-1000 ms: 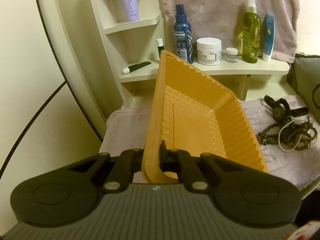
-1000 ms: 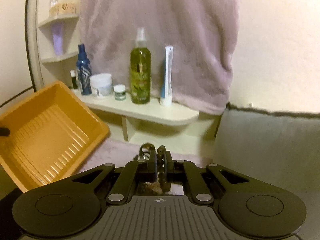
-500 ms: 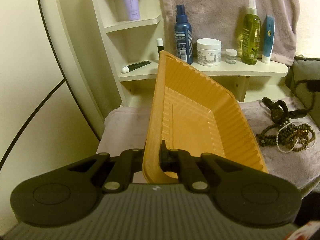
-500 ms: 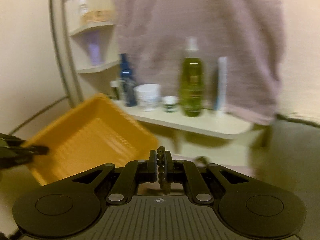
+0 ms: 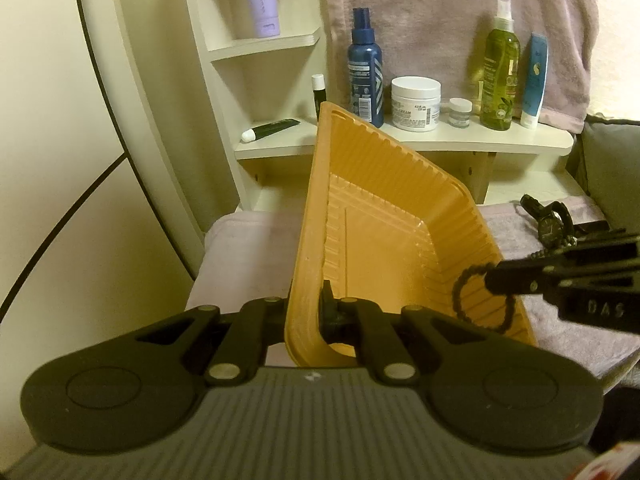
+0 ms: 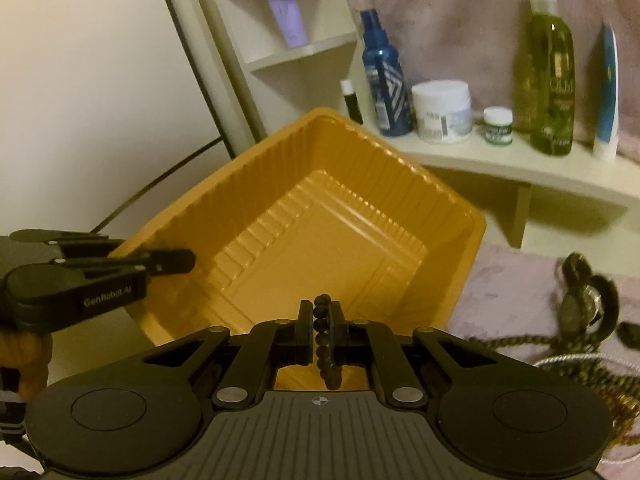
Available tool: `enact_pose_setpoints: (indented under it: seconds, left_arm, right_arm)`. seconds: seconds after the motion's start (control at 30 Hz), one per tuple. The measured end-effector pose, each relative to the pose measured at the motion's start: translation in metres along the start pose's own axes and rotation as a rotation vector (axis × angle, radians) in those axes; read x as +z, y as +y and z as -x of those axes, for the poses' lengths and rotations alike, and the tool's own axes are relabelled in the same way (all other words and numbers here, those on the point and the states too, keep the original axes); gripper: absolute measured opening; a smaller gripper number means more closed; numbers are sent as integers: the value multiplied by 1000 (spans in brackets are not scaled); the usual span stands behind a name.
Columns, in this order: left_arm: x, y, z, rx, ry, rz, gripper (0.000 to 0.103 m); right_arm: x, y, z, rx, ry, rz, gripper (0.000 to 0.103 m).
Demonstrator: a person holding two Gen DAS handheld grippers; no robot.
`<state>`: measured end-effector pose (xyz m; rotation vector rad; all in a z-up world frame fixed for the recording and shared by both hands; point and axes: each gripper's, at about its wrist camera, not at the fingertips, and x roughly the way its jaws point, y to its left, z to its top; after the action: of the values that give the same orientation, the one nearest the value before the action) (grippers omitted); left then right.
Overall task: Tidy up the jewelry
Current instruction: 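Carry the bracelet into the tilted tray and open the right gripper, then grasp another dark bead bracelet with the right gripper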
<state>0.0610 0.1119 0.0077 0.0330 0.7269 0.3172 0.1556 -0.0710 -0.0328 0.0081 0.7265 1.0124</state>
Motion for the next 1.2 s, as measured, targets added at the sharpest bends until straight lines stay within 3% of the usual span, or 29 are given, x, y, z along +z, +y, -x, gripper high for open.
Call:
enact_pose_setpoints:
  seconds: [0.13, 0.2, 0.27, 0.43, 0.53, 0.7, 0.93, 1.2]
  left_arm:
    - [1, 1, -1, -2, 1, 3, 6]
    - [0, 1, -2, -1, 1, 4, 6]
    - [0, 1, -2, 0, 4, 8, 5]
    - [0, 4, -3, 2, 9, 17, 5]
    - [0, 5, -3, 5, 6, 18, 5]
    - [1, 8, -4, 18, 6, 17, 5]
    - [5, 6, -5, 33, 7, 4, 5]
    - [5, 4, -4, 42, 12, -7, 5]
  right_arm:
    - [-4, -5, 1, 14, -5, -22, 10]
    - [-4, -9, 8, 0, -31, -40, 37]
    - [-4, -13, 18, -17, -62, -65, 49]
    - [-17, -38, 53, -165, -134, -123, 49]
    - [-36, -63, 70, -323, -130, -168, 49]
    - [-64, -102, 91, -475, -112, -266, 49]
    - [-69, -117, 89, -518, -92, -176, 47]
    - [-68, -123, 56, -538, 12, -4, 29]
